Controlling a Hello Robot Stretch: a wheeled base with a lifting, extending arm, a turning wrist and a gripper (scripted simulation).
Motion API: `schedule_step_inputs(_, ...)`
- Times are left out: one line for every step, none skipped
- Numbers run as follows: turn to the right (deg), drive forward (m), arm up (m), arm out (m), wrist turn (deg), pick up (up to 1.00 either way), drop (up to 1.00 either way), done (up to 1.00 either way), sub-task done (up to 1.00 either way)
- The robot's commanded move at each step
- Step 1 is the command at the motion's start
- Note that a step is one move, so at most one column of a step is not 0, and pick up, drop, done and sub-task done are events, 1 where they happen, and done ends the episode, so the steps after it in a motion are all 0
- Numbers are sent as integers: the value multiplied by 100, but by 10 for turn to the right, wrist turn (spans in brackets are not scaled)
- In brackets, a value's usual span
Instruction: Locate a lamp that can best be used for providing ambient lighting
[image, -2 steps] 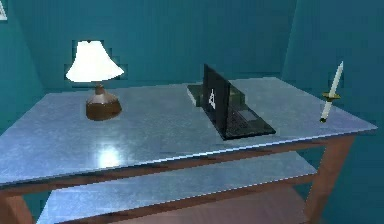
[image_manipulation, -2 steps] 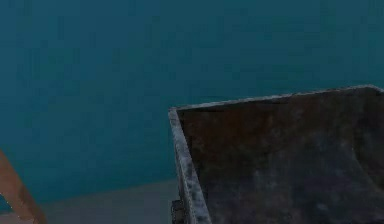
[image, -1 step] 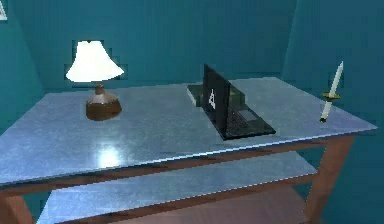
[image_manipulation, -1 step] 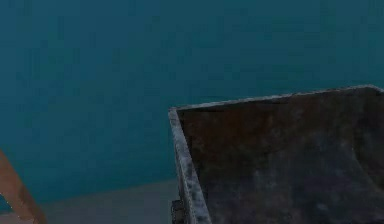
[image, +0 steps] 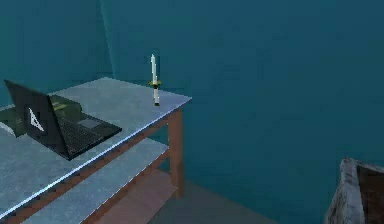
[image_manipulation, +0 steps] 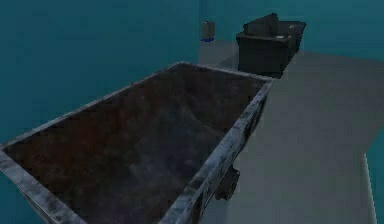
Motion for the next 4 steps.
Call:
schedule_step_inputs(60,0,0,0,0,0,0,0,0)
schedule_step_inputs(0,45,0,0,0,0,0,0,0)
schedule_step_inputs(360,0,0,0,0,0,0,0,0)
schedule_step_inputs(0,5,0,0,0,0,0,0,0)
